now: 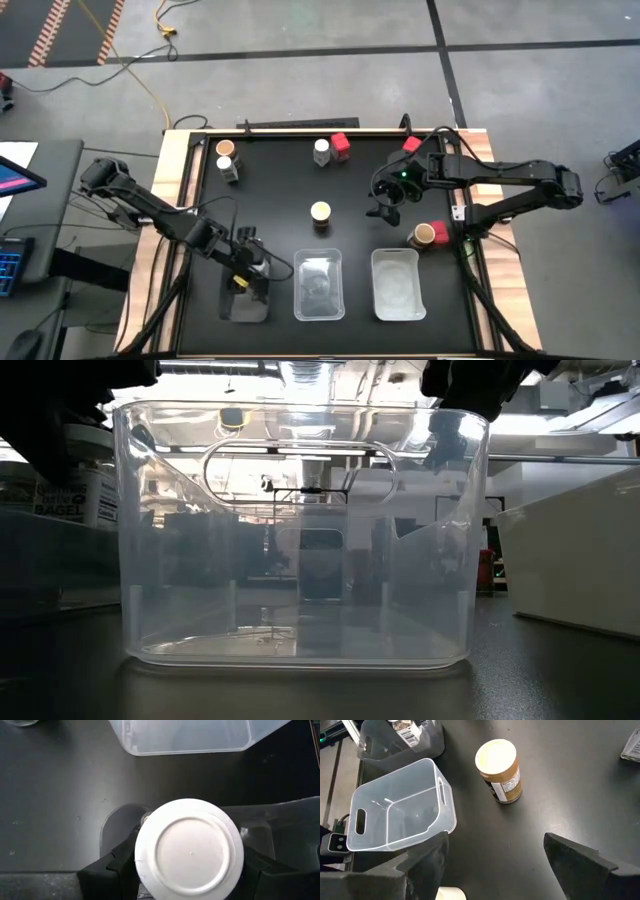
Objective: Sort spices by type
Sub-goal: Put the right white seasoning bottle into the black bin
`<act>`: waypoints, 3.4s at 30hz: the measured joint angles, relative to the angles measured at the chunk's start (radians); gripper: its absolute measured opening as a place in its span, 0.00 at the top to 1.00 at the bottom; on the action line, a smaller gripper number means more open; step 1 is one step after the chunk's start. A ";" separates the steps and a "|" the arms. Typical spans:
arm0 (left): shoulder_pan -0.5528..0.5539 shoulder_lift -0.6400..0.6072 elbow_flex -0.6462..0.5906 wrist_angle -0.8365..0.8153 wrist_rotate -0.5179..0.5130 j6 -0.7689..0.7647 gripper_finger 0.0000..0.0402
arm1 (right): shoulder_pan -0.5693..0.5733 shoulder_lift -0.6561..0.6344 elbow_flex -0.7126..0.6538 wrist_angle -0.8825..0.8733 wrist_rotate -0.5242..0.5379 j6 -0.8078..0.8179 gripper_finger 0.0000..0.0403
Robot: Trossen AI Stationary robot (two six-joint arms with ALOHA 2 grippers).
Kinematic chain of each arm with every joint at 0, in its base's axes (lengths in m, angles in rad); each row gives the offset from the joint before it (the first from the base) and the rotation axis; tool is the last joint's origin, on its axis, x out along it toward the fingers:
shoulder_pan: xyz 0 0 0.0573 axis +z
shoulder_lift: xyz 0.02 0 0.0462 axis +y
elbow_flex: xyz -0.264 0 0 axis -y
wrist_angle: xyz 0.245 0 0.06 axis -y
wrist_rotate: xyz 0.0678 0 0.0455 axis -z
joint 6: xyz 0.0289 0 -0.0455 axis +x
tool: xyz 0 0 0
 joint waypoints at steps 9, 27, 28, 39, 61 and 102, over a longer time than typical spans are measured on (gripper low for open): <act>0.006 -0.004 0.000 -0.044 -0.001 0.032 0.49 | 0.000 0.000 0.000 0.000 0.000 0.000 0.12; 0.013 -0.004 -0.047 0.006 0.018 0.026 0.46 | 0.000 0.000 0.000 0.000 0.000 -0.002 0.12; 0.013 -0.004 -0.047 0.004 0.017 0.027 0.46 | 0.000 0.000 0.000 0.000 0.000 -0.002 0.12; 0.013 -0.004 -0.047 0.000 0.017 0.051 0.45 | 0.000 0.000 0.000 0.000 0.000 -0.002 0.12; 0.025 -0.004 -0.047 0.001 0.014 0.045 0.45 | 0.000 0.000 0.000 0.000 0.000 -0.002 0.12; 0.037 -0.004 -0.046 0.002 0.014 0.052 0.35 | 0.000 0.000 0.000 0.000 0.000 -0.008 0.12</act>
